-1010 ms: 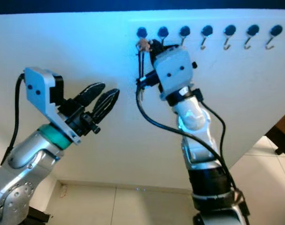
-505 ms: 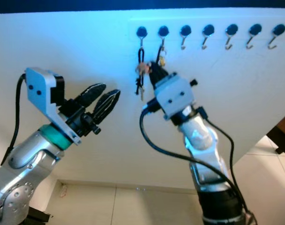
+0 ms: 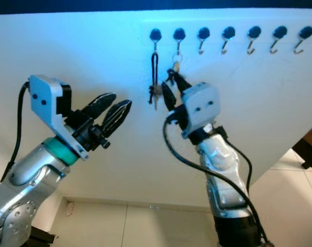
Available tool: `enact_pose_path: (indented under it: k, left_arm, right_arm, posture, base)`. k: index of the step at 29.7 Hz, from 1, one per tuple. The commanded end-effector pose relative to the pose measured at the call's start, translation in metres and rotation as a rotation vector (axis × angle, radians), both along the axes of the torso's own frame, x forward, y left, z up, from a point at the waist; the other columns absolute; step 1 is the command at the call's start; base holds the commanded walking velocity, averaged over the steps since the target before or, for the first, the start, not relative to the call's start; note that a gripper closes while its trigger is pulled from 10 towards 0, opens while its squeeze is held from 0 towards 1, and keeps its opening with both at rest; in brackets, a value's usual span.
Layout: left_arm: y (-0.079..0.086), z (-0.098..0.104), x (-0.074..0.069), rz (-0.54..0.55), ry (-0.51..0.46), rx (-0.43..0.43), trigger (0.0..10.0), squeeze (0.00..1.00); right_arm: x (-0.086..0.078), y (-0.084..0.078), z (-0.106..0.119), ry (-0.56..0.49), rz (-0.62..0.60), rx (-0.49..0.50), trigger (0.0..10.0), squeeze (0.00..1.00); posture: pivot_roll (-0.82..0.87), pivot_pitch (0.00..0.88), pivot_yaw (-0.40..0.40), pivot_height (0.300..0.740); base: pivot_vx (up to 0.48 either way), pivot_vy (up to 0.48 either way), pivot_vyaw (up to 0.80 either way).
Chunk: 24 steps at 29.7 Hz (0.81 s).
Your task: Hang keys on a hook
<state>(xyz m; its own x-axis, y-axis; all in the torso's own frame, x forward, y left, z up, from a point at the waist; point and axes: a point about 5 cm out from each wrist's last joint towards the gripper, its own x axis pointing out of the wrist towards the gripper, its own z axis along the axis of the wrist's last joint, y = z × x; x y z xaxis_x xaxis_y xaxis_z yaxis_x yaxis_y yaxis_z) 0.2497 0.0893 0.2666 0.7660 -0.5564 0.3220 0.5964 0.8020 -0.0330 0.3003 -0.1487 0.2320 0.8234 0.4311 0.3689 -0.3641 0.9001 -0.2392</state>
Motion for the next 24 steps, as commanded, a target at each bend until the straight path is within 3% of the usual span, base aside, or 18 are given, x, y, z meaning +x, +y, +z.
enact_pose_path:
  k: [1, 2, 4, 8, 10, 11, 12, 13, 14, 16, 17, 19, 20, 21, 24]
  left_arm:
    - [0.000, -0.008, -0.001, -0.005, 0.024, 0.026, 10.0, 0.00]
    - [0.003, -0.014, 0.000, 0.007, 0.037, 0.047, 10.0, 0.00]
    - [0.004, -0.017, 0.000, 0.015, 0.046, 0.061, 10.0, 0.00]
    - [0.015, -0.032, 0.002, 0.076, 0.081, 0.124, 10.0, 0.00]
    - [0.031, -0.051, 0.006, 0.203, 0.130, 0.233, 10.0, 0.00]
    - [0.031, -0.051, 0.006, 0.203, 0.130, 0.233, 10.0, 0.00]
    - [0.040, -0.061, 0.008, 0.282, 0.155, 0.281, 10.0, 0.00]
    - [0.050, -0.070, 0.010, 0.388, 0.169, 0.336, 10.0, 0.00]
    - [0.050, -0.070, 0.010, 0.388, 0.169, 0.336, 10.0, 0.00]
    - [0.059, -0.079, 0.010, 0.489, 0.174, 0.386, 10.0, 0.00]
    - [0.059, -0.079, 0.010, 0.489, 0.174, 0.386, 10.0, 0.00]
    - [0.072, -0.089, 0.009, 0.625, 0.207, 0.394, 10.0, 0.00]
    - [0.072, -0.089, 0.009, 0.625, 0.207, 0.394, 10.0, 0.00]
    - [0.080, -0.096, 0.007, 0.690, 0.233, 0.400, 10.0, 0.00]
    - [0.094, -0.110, 0.004, 0.781, 0.296, 0.384, 10.0, 0.00]
  right_arm:
    - [-0.009, -0.002, -0.015, 0.099, 0.064, 0.058, 10.0, 0.00]
    - [-0.014, -0.006, -0.027, 0.168, 0.098, 0.091, 10.0, 0.00]
    - [-0.019, -0.009, -0.034, 0.211, 0.122, 0.112, 10.0, 0.00]
    - [-0.029, -0.022, -0.055, 0.276, 0.061, 0.085, 10.0, 0.00]
    - [-0.034, -0.032, -0.065, 0.269, -0.073, 0.066, 10.0, 0.00]
    - [-0.034, -0.032, -0.065, 0.269, -0.073, 0.066, 10.0, 0.00]
    - [-0.034, -0.034, -0.064, 0.242, -0.149, 0.064, 10.0, 0.00]
    - [-0.032, -0.030, -0.062, 0.210, -0.226, 0.061, 10.0, 0.00]
    - [-0.032, -0.030, -0.062, 0.210, -0.226, 0.061, 10.0, 0.00]
    - [-0.031, -0.026, -0.059, 0.184, -0.291, 0.059, 10.0, 0.00]
    - [-0.031, -0.026, -0.059, 0.184, -0.291, 0.059, 10.0, 0.00]
    - [-0.034, -0.018, -0.058, 0.190, -0.315, 0.076, 10.0, 0.00]
    - [-0.034, -0.018, -0.058, 0.190, -0.315, 0.076, 10.0, 0.00]
    - [-0.036, -0.016, -0.061, 0.206, -0.321, 0.065, 10.0, 0.00]
    - [-0.038, -0.021, -0.072, 0.233, -0.316, 0.037, 10.0, 0.00]
  posture:
    - [-0.10, 0.071, 0.133, 0.740]
    - [-0.10, 0.072, 0.131, 0.740]
    - [-0.10, 0.071, 0.130, 0.740]
    - [-0.11, 0.072, 0.131, 0.740]
    - [-0.12, 0.071, 0.133, 0.740]
    - [-0.12, 0.071, 0.133, 0.740]
    - [-0.13, 0.067, 0.130, 0.740]
    - [-0.13, 0.060, 0.126, 0.740]
    - [-0.13, 0.060, 0.126, 0.740]
    - [-0.13, 0.058, 0.126, 0.740]
    - [-0.13, 0.058, 0.126, 0.740]
    - [-0.14, 0.040, 0.112, 0.740]
    - [-0.14, 0.040, 0.112, 0.740]
    - [-0.14, 0.034, 0.105, 0.740]
    - [-0.14, 0.020, 0.085, 0.740]
  base:
    - [0.000, 0.000, 0.00]
    - [0.000, 0.000, 0.00]
    - [0.000, 0.000, 0.00]
    - [0.000, 0.000, 0.00]
    - [0.000, 0.000, 0.00]
    - [0.000, 0.000, 0.00]
    - [0.000, 0.000, 0.00]
    - [0.000, 0.000, 0.00]
    - [0.000, 0.000, 0.00]
    - [0.000, 0.000, 0.00]
    - [0.000, 0.000, 0.00]
    - [0.000, 0.000, 0.00]
    - [0.000, 0.000, 0.00]
    - [0.000, 0.000, 0.00]
    - [0.000, 0.000, 0.00]
